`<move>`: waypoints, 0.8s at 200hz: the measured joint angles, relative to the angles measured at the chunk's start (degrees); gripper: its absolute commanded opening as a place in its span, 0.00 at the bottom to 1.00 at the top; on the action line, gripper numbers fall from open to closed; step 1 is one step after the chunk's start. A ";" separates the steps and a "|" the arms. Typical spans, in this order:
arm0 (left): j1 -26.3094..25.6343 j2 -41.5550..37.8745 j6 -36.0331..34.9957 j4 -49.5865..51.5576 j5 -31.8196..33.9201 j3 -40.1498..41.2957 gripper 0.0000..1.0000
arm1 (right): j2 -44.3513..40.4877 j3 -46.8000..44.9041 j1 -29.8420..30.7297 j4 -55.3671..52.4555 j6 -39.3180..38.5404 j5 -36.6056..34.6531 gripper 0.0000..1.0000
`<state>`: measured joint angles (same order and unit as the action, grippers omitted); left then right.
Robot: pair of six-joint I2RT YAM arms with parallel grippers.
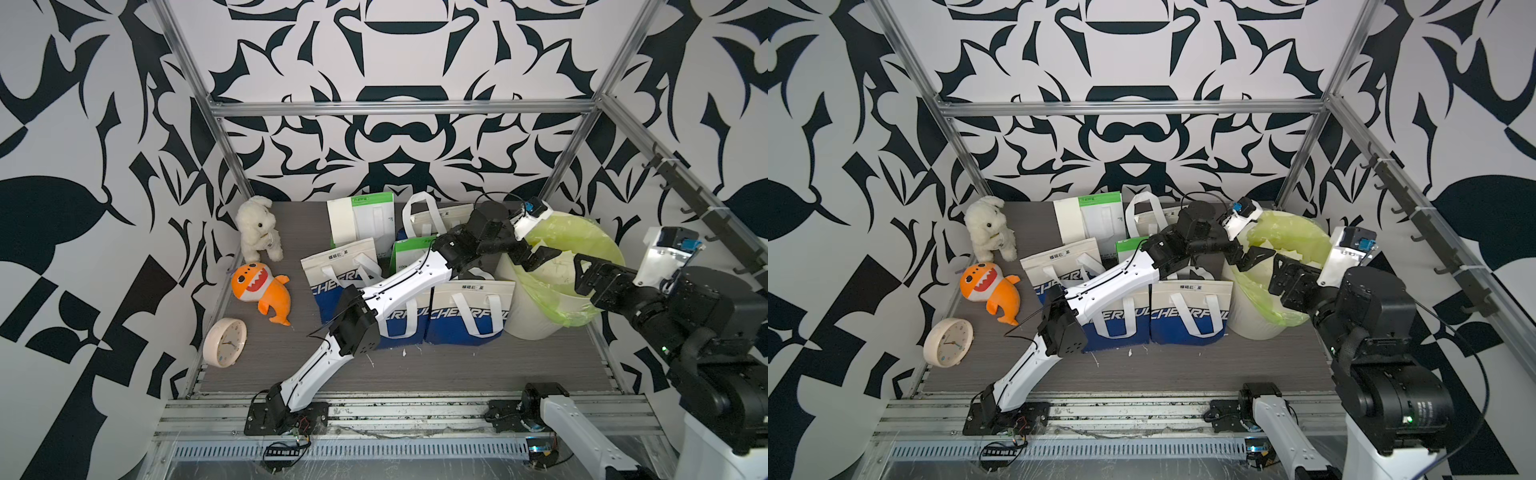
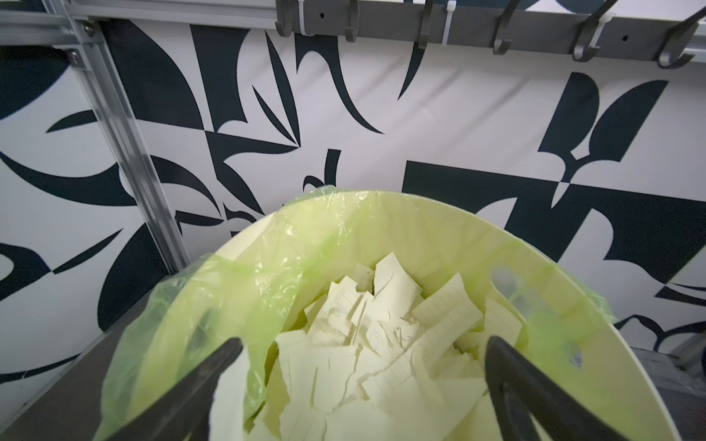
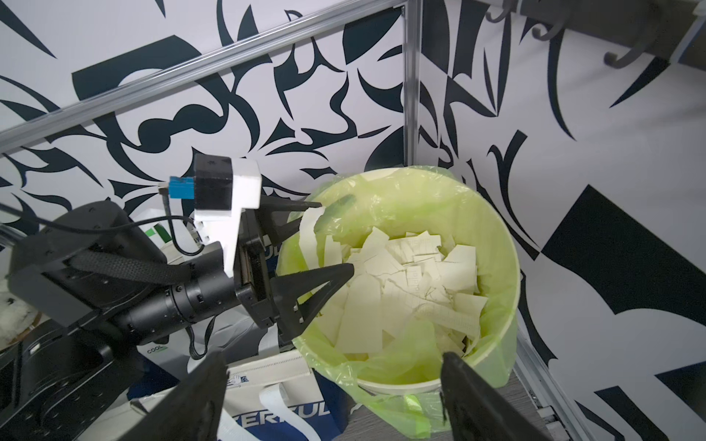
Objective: Shred takeout receipts and throw away
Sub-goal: Place the takeout receipt in the trash bin.
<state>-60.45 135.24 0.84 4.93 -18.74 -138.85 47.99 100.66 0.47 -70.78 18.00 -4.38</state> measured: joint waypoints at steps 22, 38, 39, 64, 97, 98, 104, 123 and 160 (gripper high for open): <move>0.04 -5.14 -0.96 -2.45 -4.04 8.90 1.00 | 2.71 1.60 0.00 -0.79 0.00 2.43 0.56; 0.04 -8.17 -1.49 -4.57 -7.21 14.05 0.99 | 6.78 2.71 0.00 -0.55 -0.09 4.68 0.48; 0.04 -8.26 -1.53 -4.68 -7.34 14.23 1.00 | 6.95 2.71 0.00 -0.48 0.07 4.74 0.47; 0.04 -9.79 -2.43 -6.82 -11.17 17.14 1.00 | 12.92 2.16 0.00 0.61 0.02 7.91 0.29; 0.09 -9.81 -2.67 -8.70 -15.08 17.29 1.00 | 18.49 -0.52 -0.90 2.75 -0.13 12.26 0.13; 0.11 -9.81 -2.64 -8.76 -15.15 17.29 1.00 | 18.58 -0.68 -0.98 2.82 -0.15 12.46 0.13; 0.17 -9.81 -2.58 -9.22 -15.63 17.29 1.00 | 18.84 -1.22 -1.42 2.99 -0.26 13.14 0.11; 0.50 -9.81 -2.19 -10.12 -16.44 17.29 1.00 | 18.49 -2.86 -3.67 3.61 -0.35 15.61 0.06; 1.25 -9.84 -1.25 -13.64 -17.59 17.62 1.00 | 17.05 -6.80 -7.78 6.03 -0.57 19.56 0.00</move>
<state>-59.20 125.40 -0.40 -8.71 -36.34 -121.23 65.04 93.86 -7.31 -64.75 17.43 15.18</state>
